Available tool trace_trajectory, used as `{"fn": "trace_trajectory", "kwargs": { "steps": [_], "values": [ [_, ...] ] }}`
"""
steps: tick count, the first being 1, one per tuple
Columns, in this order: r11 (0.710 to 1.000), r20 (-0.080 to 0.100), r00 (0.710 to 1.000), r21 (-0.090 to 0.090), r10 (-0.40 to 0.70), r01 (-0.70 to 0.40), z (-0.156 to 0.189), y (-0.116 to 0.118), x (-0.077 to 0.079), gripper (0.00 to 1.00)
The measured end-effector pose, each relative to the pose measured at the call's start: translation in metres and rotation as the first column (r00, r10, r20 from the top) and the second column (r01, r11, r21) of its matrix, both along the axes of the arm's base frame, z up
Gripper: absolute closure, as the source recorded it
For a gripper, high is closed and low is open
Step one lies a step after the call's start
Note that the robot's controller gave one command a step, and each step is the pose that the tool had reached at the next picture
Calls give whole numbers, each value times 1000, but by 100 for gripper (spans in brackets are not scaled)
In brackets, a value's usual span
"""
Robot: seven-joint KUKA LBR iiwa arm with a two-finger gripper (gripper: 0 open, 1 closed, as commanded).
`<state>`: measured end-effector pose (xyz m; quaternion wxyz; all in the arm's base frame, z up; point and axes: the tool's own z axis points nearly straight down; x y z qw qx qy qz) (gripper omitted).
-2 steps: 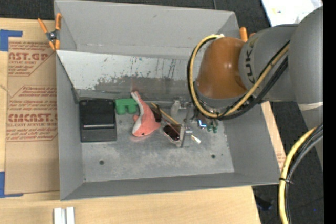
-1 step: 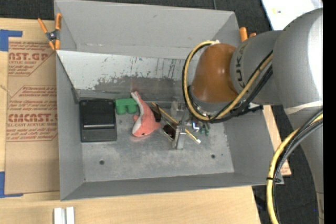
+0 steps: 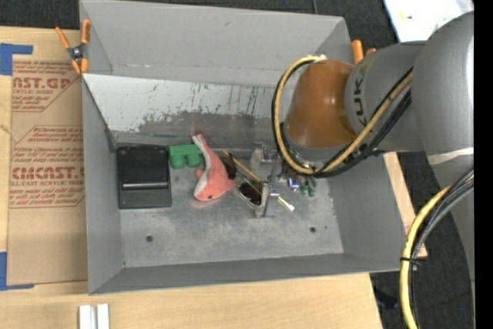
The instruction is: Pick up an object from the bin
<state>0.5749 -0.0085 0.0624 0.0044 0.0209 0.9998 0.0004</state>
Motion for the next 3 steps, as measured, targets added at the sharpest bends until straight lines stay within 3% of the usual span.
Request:
{"fn": "trace_trajectory", "kwargs": {
  "steps": [1,2,3],
  "values": [
    [992,1,992,2,-124,124,6,14,-4,0],
    [1000,6,1000,1,-8,8,2,2,2,100],
    [1000,6,1000,1,-8,8,2,2,2,100]
  ]
}}
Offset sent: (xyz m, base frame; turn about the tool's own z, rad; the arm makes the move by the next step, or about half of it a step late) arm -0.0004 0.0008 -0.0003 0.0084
